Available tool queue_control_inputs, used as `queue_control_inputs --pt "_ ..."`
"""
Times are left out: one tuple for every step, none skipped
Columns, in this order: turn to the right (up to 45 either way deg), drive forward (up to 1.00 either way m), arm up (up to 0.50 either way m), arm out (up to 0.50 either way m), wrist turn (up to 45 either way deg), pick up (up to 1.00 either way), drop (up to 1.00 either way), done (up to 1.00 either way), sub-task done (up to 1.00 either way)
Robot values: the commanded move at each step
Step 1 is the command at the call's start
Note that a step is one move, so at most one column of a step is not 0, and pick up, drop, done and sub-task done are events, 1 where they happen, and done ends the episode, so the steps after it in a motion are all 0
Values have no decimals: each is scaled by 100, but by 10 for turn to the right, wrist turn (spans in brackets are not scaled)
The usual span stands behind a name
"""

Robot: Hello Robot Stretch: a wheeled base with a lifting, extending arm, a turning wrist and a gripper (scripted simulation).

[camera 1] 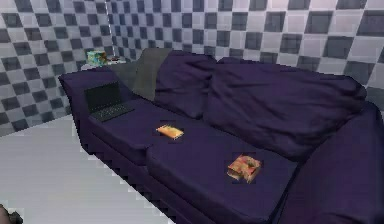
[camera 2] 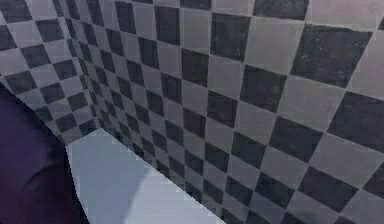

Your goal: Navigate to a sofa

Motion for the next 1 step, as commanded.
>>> queue_control_inputs --pt "0 0 0 0 0 0 0 100 0"
